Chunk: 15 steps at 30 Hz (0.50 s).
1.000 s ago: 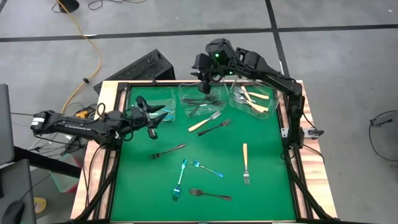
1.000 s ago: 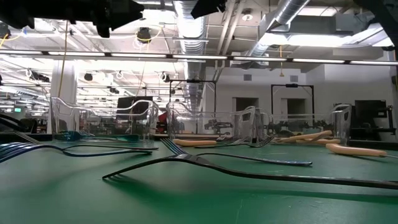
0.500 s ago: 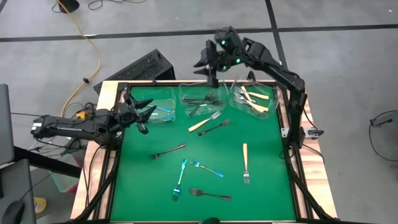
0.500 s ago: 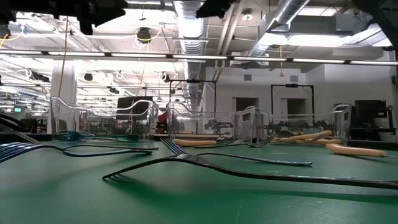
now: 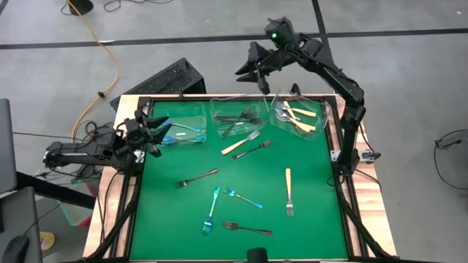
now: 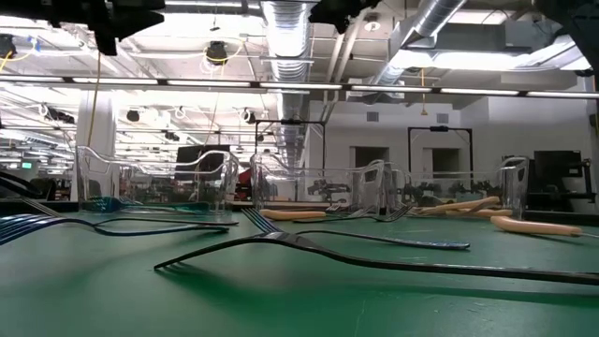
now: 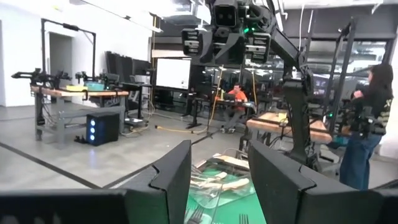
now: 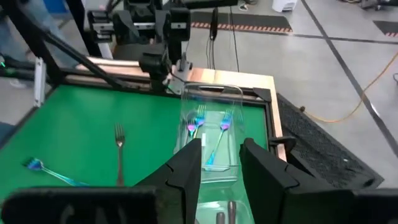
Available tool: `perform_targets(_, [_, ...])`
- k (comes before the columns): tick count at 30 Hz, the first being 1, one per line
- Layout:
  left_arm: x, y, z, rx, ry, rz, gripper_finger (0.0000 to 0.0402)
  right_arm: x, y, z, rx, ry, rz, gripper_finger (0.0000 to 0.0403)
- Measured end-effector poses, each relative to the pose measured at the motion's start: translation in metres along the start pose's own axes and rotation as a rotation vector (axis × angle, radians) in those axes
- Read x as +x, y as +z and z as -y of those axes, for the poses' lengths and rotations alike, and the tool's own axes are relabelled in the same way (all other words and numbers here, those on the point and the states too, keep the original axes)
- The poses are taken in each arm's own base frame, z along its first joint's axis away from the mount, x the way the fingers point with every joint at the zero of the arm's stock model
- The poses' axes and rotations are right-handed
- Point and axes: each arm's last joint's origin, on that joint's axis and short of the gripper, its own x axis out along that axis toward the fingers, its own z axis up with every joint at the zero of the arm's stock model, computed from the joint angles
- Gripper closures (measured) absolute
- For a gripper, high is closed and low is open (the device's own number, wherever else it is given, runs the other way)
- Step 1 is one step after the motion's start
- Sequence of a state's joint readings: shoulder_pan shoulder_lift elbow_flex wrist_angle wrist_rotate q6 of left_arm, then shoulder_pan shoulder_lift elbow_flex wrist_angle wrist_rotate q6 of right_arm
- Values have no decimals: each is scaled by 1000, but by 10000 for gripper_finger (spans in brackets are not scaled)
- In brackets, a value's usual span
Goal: Sort silverware by color (type)
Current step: Put the yellow fork into the right transparent bin
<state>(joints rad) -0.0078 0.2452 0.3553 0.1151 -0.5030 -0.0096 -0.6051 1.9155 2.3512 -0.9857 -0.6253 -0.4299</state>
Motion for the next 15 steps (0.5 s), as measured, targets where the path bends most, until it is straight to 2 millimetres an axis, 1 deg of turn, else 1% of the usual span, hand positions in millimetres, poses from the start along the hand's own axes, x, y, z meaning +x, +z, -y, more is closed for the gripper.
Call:
perform_targets(2, [-4,1,-2,-24,0,1,256,-9,-1,3,35,16,16,270])
perform_targets(5, [-10,1,-5,-49,-13,6,256,-12,-1,0,54,67,21,270])
perform_targets(10, [-21,1,-10,-63,-46,4,256,-25,-11,-9,134,113,-79,270])
perform_targets(12, [-25,1,-12,-83,-45,4,256,-33,-17,-12,190,116,-133,270])
perform_targets(15, [-29,0,-14,-103,-42,-3,256,-42,-20,-20,231,112,-196,270])
